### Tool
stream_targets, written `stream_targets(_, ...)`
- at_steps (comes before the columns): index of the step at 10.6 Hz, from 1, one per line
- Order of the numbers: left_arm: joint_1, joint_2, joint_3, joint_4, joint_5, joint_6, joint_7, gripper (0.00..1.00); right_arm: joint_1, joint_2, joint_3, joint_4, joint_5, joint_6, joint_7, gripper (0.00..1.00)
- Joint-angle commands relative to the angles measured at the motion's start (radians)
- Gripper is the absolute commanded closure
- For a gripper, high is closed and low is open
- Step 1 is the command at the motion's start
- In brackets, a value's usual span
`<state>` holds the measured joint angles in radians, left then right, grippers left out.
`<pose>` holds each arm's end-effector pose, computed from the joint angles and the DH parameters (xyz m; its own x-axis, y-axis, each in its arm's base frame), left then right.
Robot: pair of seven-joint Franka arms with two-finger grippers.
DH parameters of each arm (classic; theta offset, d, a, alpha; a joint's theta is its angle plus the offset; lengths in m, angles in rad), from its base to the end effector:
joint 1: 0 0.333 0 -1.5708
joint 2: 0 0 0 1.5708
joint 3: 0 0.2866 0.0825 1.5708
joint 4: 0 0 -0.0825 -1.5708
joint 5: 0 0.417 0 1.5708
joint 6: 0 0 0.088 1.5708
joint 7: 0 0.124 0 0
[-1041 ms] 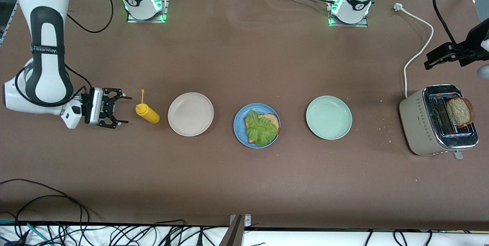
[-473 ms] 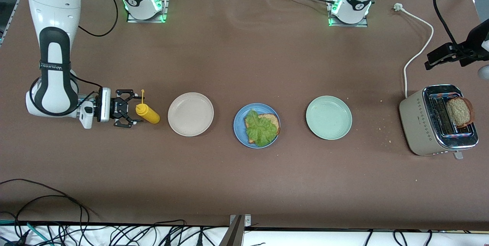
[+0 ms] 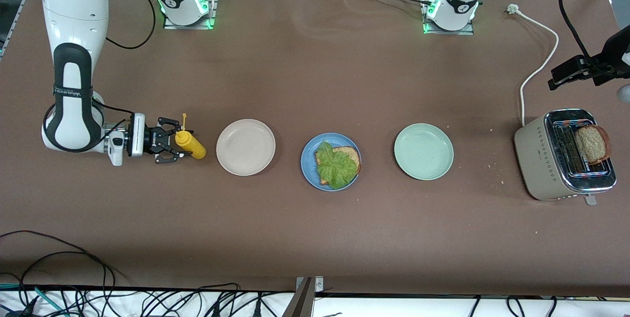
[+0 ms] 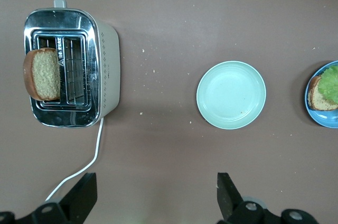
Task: Make sandwich in blue plate with both arms
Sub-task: 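Grasp the yellow mustard bottle with the right gripper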
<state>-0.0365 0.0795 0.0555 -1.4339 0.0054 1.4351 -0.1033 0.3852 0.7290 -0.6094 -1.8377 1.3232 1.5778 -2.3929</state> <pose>0.5945 0.0108 0.5880 0.9895 0.1228 -0.0767 0.1218 -0.9924 -0.0178 0.5929 -0.0146 0.1201 0.1099 0.5257 0.8436 0.9881 0.0340 -0.1499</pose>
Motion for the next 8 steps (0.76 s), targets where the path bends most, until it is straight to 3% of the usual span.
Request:
stream_targets(1, 0.01, 0.0, -0.003, 0.007, -0.004, -0.008, 0.01, 0.0, -0.016, 0.027, 0.007, 0.041, 0.019, -0.015, 0.009, 0.53)
stream_targets(8, 0.009, 0.0, -0.005, 0.007, -0.004, -0.008, 0.007, 0.0, 0.089, 0.018, 0.005, 0.291, -0.26, 0.031, 0.639, 0.54)
